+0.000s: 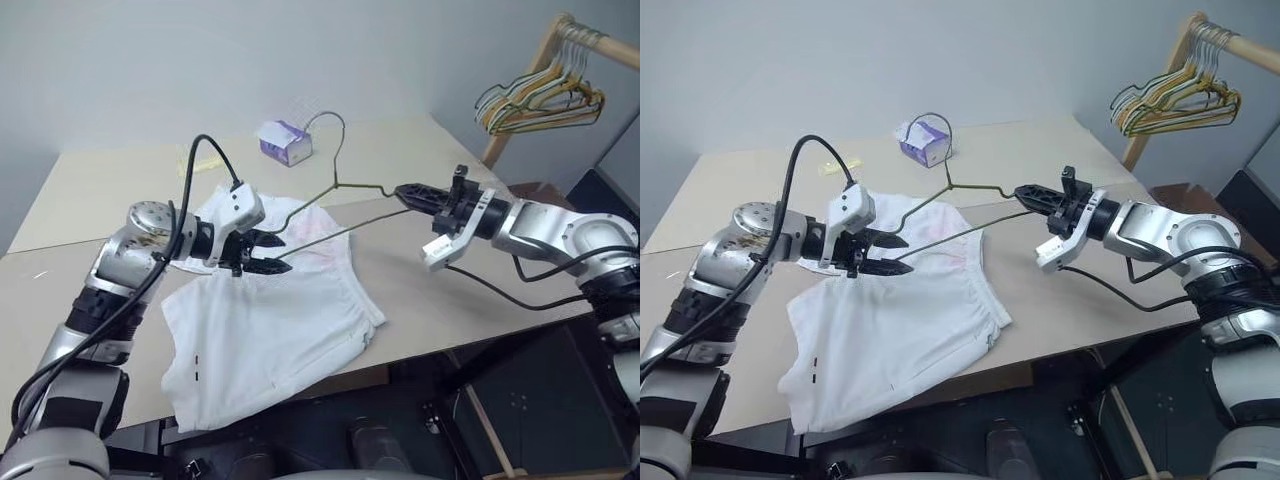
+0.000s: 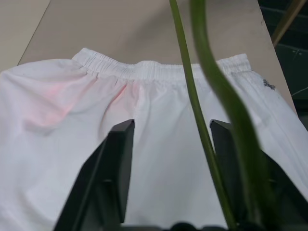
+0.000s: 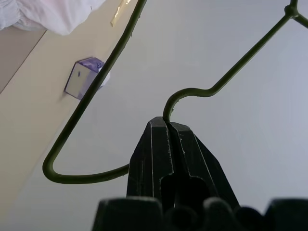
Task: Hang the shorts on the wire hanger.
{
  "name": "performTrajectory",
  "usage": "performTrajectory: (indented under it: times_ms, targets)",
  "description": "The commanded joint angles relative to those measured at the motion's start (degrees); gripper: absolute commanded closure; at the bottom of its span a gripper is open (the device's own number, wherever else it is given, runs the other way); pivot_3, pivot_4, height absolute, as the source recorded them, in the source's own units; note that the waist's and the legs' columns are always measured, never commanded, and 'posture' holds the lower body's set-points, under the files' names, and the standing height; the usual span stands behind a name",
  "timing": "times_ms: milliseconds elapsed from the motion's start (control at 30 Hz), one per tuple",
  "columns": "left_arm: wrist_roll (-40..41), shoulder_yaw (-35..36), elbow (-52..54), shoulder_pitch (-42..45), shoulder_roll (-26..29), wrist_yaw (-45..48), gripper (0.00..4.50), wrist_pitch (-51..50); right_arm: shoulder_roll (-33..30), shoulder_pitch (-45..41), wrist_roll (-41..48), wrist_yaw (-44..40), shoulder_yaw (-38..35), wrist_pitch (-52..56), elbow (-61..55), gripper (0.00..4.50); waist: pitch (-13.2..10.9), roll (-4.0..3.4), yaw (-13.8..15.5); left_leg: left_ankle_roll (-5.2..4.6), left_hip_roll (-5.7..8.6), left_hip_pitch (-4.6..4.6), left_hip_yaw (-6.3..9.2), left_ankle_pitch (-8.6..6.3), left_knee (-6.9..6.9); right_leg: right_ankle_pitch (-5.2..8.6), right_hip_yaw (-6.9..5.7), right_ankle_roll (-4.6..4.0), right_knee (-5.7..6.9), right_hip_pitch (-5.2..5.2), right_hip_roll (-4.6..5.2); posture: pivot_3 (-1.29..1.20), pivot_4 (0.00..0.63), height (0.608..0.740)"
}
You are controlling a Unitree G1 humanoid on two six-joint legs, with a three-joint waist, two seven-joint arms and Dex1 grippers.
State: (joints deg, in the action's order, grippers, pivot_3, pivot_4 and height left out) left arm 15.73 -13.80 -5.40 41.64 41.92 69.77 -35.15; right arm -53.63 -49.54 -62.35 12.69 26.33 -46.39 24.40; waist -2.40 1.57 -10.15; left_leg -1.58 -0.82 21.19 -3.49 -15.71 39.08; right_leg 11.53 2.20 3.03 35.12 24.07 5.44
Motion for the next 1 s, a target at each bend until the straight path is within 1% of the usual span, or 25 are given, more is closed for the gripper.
performTrajectory:
  times_ms: [33, 167, 200, 333, 400, 433, 533, 633, 700, 733, 800, 833, 867, 900, 933, 1000]
  targets:
    - [-0.8, 0.6, 1.5, 0.5, 0.2, -0.3, 2.96, 1.0, 0.0, -2.2, 0.8, 0.0, -1.4, -0.4, -0.8, 4.5, 0.0, 0.0, 0.0, 0.0, 0.0, 0.0, 0.0, 0.0, 0.0, 0.0, 0.0, 0.0, 0.0, 0.0, 0.0, -0.09, 0.0, 0.74]
    - [-0.9, 0.8, 1.3, 0.8, -0.3, -0.5, 4.29, 1.2, -0.2, -1.8, 1.0, -0.3, -1.6, -0.6, -1.4, 4.5, 0.0, 0.0, 0.0, 0.0, 0.0, 0.0, 0.0, 0.0, 0.0, 0.0, 0.0, 0.0, 0.0, 0.0, 0.0, -0.09, 0.0, 0.74]
    - [-0.9, 0.8, 1.2, 0.9, -0.3, -0.5, 4.43, 1.2, -0.2, -1.7, 1.0, -0.4, -1.6, -0.6, -1.5, 4.5, 0.0, 0.0, 0.0, 0.0, 0.0, 0.0, 0.0, 0.0, 0.0, 0.0, 0.0, 0.0, 0.0, 0.0, 0.0, -0.09, 0.0, 0.74]
    - [-1.1, 1.2, 0.8, 1.0, -0.5, -0.8, 4.43, 1.5, -0.5, -0.9, 2.4, -1.5, -1.9, -1.8, -2.2, 4.5, 0.0, 0.0, -0.1, 0.0, -0.01, -0.01, -0.01, 0.0, 0.0, -0.01, 0.01, 0.0, 0.01, 0.0, -0.01, -0.09, 0.0, 0.74]
    - [-1.3, 1.3, 1.1, 0.8, -0.3, -1.1, 4.43, 1.4, -0.6, 0.1, 5.6, -3.6, -2.3, -3.7, -2.8, 4.5, 0.0, 0.0, -0.1, 0.0, -0.01, -0.01, -0.01, 0.0, 0.0, -0.01, 0.02, 0.0, 0.01, 0.0, -0.01, -0.09, 0.0, 0.74]
    - [-1.5, 1.4, 1.2, 0.6, -0.2, -1.4, 4.43, 1.5, -0.8, 0.6, 8.5, -5.4, -2.3, -5.7, -2.8, 4.5, 0.0, 0.0, -0.1, 0.0, -0.01, -0.01, -0.01, 0.0, 0.0, -0.01, 0.01, 0.0, 0.01, 0.0, -0.01, -0.09, 0.0, 0.74]
    - [-2.9, 1.8, 1.2, -0.6, 0.5, -2.2, 4.5, 3.4, -2.1, 2.8, 18.5, -11.9, -1.8, -11.1, -2.9, 3.71, 0.0, 0.0, -0.1, -0.01, -0.01, -0.02, -0.01, -0.01, -0.01, -0.02, 0.01, 0.01, -0.03, -0.03, 0.0, -0.09, 0.0, 0.74]
    - [-5.0, 1.8, 0.5, -1.6, 1.5, -3.3, 4.5, 6.6, -3.5, 4.5, 28.2, -19.3, -1.2, -14.3, -2.7, 2.74, 0.0, 0.0, -0.2, -0.02, -0.01, -0.03, -0.01, -0.01, 0.0, -0.03, 0.03, 0.02, -0.03, -0.05, 0.01, -0.09, 0.0, 0.74]
    - [-7.9, 1.4, 0.0, -2.8, 2.1, -5.1, 4.5, 11.1, -4.3, 5.9, 37.0, -26.3, -0.8, -13.3, -3.6, 2.0, 0.0, 0.0, -0.2, -0.02, -0.01, -0.04, -0.02, -0.01, 0.01, -0.06, 0.04, 0.04, -0.04, -0.07, 0.01, -0.08, 0.0, 0.74]
    - [-8.8, 1.4, 0.1, -3.3, 2.3, -5.6, 4.5, 13.1, -5.0, 7.2, 44.5, -31.9, -0.2, -10.3, -5.2, 1.65, 0.0, 0.0, -0.1, -0.02, -0.02, -0.07, -0.02, -0.01, 0.01, -0.08, 0.06, 0.03, -0.04, -0.09, 0.01, -0.08, 0.0, 0.74]
    - [-10.1, 1.5, 0.1, -4.1, 2.7, -5.9, 4.5, 16.6, -5.9, 9.3, 56.0, -40.9, -0.1, -4.6, -8.5, 0.99, 0.0, 0.01, 0.0, -0.03, -0.05, -0.12, 0.0, -0.01, 0.01, -0.09, 0.04, 0.02, -0.05, -0.18, 0.01, -0.07, 0.0, 0.74]
    - [-11.1, 1.4, 0.1, -4.6, 3.1, -5.9, 4.5, 18.9, -6.3, 10.5, 64.5, -46.8, -0.9, 2.7, -12.4, 0.63, 0.0, 0.01, 0.1, -0.03, -0.06, -0.14, 0.0, -0.01, 0.01, -0.11, 0.03, 0.01, -0.08, -0.23, 0.0, -0.07, 0.0, 0.74]
    - [-11.7, 1.3, 0.0, -4.8, 3.4, -5.8, 4.5, 20.4, -6.4, 11.3, 70.0, -51.0, -1.7, 8.0, -15.2, 0.31, 0.0, 0.01, 0.2, -0.04, -0.08, -0.15, -0.01, -0.01, 0.04, -0.12, 0.02, 0.01, -0.07, -0.26, 0.0, -0.07, 0.0, 0.74]
    - [-11.9, 1.5, -0.3, -5.2, 3.7, -5.2, 4.5, 22.7, -7.1, 11.3, 75.7, -56.3, -2.6, 16.9, -18.4, 0.05, 0.0, 0.01, 0.2, -0.04, -0.11, -0.15, 0.0, -0.01, 0.04, -0.14, 0.03, 0.01, -0.07, -0.26, 0.0, -0.07, 0.0, 0.74]
    - [-11.5, 1.9, -0.4, -5.6, 3.7, -4.4, 4.5, 24.3, -7.3, 11.1, 79.4, -60.4, -3.2, 23.4, -20.0, 0.05, 0.0, 0.0, 0.3, -0.04, -0.13, -0.18, -0.01, -0.01, 0.06, -0.16, 0.03, 0.0, -0.05, -0.29, -0.02, -0.07, 0.0, 0.74]
    - [-10.6, 2.4, -0.7, -5.9, 3.6, -3.3, 4.5, 26.2, -7.3, 10.2, 83.1, -66.4, -4.3, 32.9, -21.7, 0.05, 0.0, 0.0, 1.0, -0.04, -0.2, -0.21, 0.0, -0.01, 0.08, -0.19, 0.03, 0.0, -0.02, -0.33, 0.01, -0.06, 0.0, 0.74]
